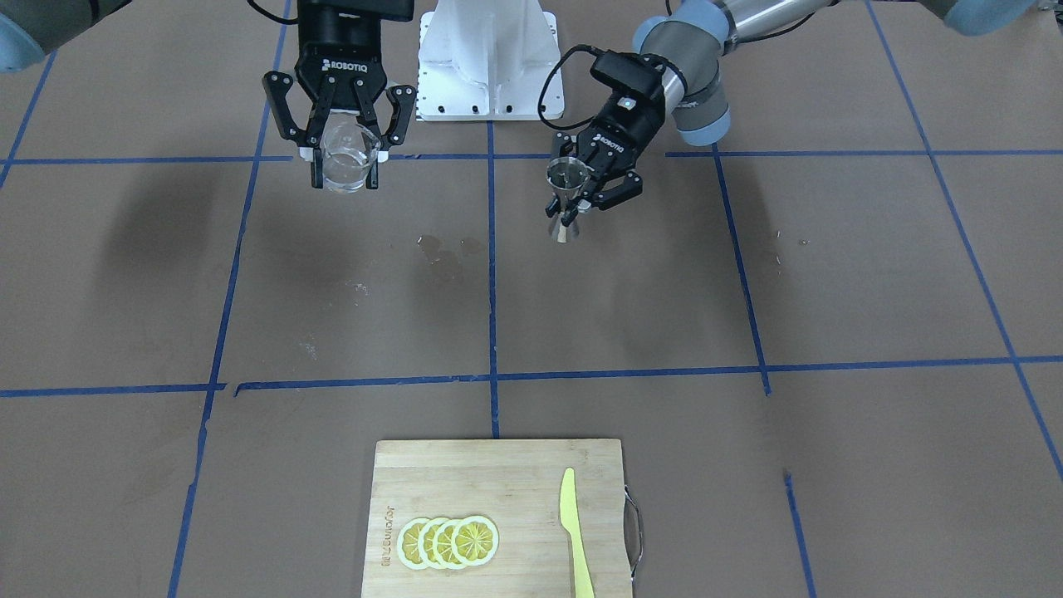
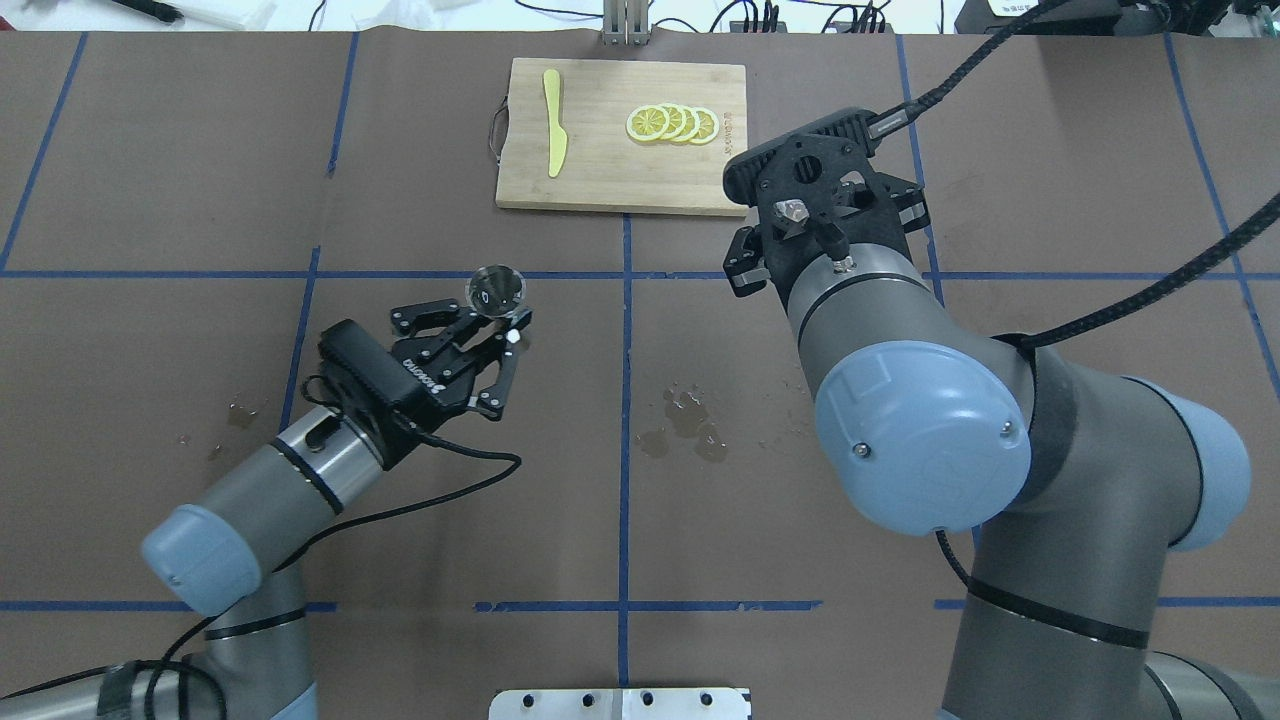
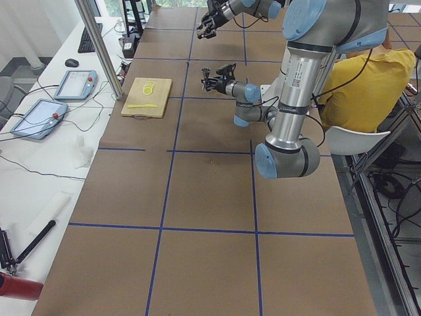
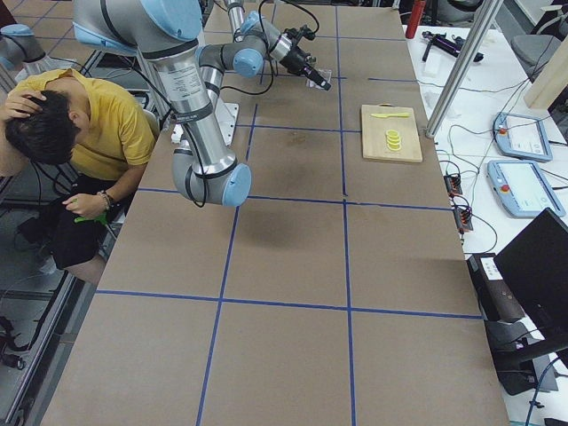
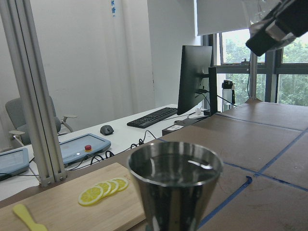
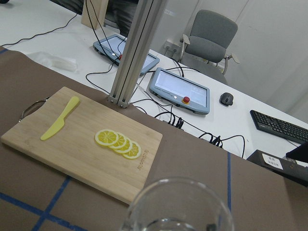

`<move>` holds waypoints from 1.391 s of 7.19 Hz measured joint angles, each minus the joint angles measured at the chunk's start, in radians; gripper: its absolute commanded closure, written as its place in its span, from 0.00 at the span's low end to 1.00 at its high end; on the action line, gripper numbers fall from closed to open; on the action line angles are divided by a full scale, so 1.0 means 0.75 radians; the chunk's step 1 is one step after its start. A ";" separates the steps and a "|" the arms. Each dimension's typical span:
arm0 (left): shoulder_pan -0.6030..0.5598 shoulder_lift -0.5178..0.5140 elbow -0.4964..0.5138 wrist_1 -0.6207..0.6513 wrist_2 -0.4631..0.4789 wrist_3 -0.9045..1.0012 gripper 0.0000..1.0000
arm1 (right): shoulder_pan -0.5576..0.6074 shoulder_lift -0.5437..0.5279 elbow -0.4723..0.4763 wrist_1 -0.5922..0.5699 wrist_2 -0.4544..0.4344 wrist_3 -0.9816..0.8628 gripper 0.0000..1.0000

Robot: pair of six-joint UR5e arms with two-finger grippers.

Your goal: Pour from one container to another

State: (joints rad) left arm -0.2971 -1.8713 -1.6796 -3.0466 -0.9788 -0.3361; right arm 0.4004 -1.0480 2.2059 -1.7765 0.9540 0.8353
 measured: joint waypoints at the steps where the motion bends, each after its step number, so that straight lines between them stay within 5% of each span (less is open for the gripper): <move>1: -0.001 0.111 -0.063 -0.020 0.032 -0.001 1.00 | 0.008 -0.106 0.000 0.136 0.014 0.001 1.00; 3: -0.003 0.337 -0.162 -0.065 0.109 0.001 1.00 | 0.019 -0.283 -0.002 0.345 0.027 0.002 1.00; 5: -0.004 0.551 -0.227 -0.210 0.130 -0.003 1.00 | 0.023 -0.328 -0.003 0.386 0.029 0.003 1.00; 10: 0.003 0.775 -0.028 -0.351 0.285 -0.272 1.00 | 0.027 -0.335 -0.004 0.391 0.029 0.005 1.00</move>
State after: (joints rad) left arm -0.2949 -1.2902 -1.7008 -3.3095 -0.7651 -0.5403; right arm 0.4206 -1.2990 2.2028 -1.4834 0.9756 0.8391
